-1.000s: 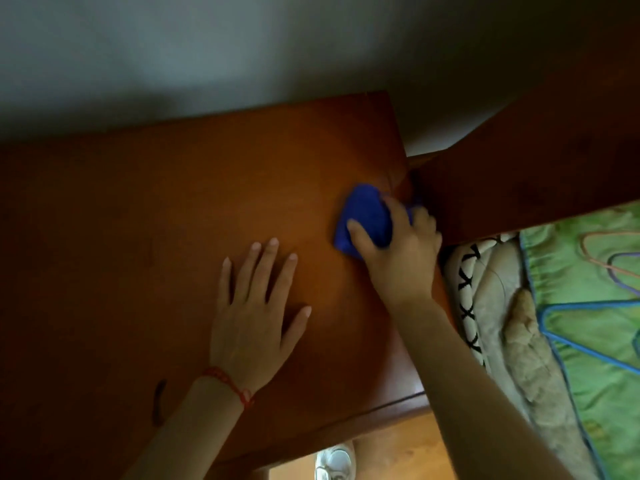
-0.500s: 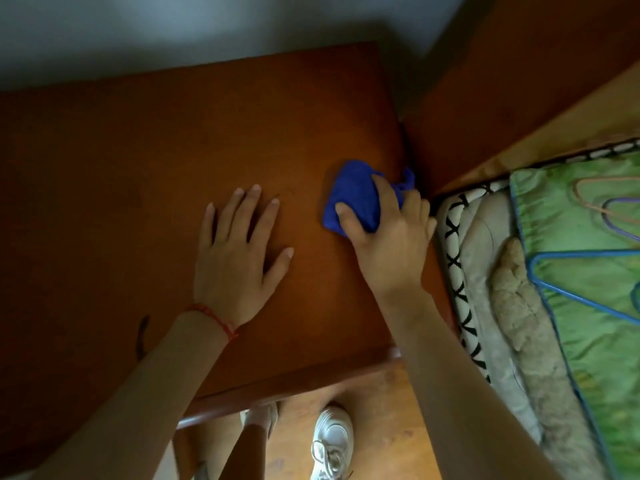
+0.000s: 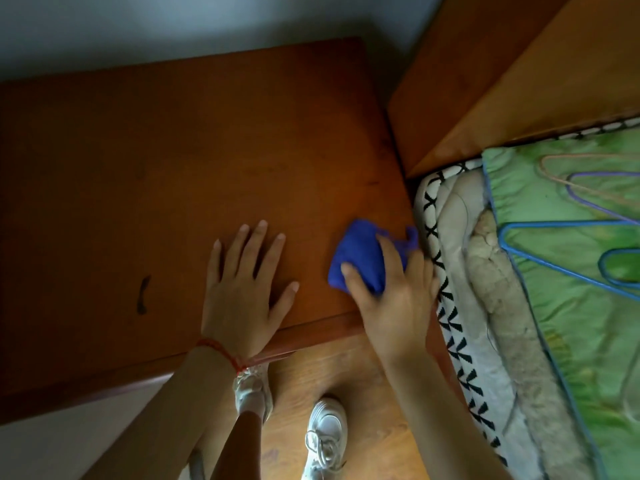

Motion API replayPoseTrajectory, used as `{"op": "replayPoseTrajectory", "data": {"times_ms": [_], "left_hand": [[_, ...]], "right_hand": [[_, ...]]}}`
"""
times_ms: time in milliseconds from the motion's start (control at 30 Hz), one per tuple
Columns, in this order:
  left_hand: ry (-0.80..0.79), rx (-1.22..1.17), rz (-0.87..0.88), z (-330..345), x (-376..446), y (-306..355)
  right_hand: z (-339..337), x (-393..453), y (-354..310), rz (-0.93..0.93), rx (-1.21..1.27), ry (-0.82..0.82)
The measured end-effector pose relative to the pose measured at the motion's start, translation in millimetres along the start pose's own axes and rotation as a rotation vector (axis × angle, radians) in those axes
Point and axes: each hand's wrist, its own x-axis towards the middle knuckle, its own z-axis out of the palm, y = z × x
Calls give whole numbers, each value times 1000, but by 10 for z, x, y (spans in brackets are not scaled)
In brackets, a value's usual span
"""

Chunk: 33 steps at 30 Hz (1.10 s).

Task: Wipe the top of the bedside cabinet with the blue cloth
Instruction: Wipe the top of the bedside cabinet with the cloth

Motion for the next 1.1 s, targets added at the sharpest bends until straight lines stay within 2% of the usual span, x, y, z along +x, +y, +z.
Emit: {"op": "replayPoseTrajectory", "data": {"times_ms": [67,233,333,467,633,767,800,933,1033,1100], "left_hand": [[13,-3,1,16,-13,-5],[30,-10,3,23,-31,-15],[32,-14,5,28,-37,-7],[56,-27,10,36,-52,-16],[45,-30,12,30,-71,-32],[60,-51,4,34,-102,-36],[64,-53,-2,34,-129,-50],[57,-38,-13,32,-280,-117],[53,-28,-23,25,-317,-115],[44,-29,-36,18,-319,-103]], "right_hand": [[-69,-304,81,-13,-2,-5],[-4,165,45,-3,9,26],[-30,-51,39,20,27,38],[-129,-371,182,-109,5,-9],[-107,-309,110,53,79,57],[-84,-506,64,-165,24,-50],[-109,-491,146,-171,7,-40],[-125,-576,224,57,116,76],[-39,-726,4,-139,59,-17],[-6,-617,-64,-196,36,-55]]}}
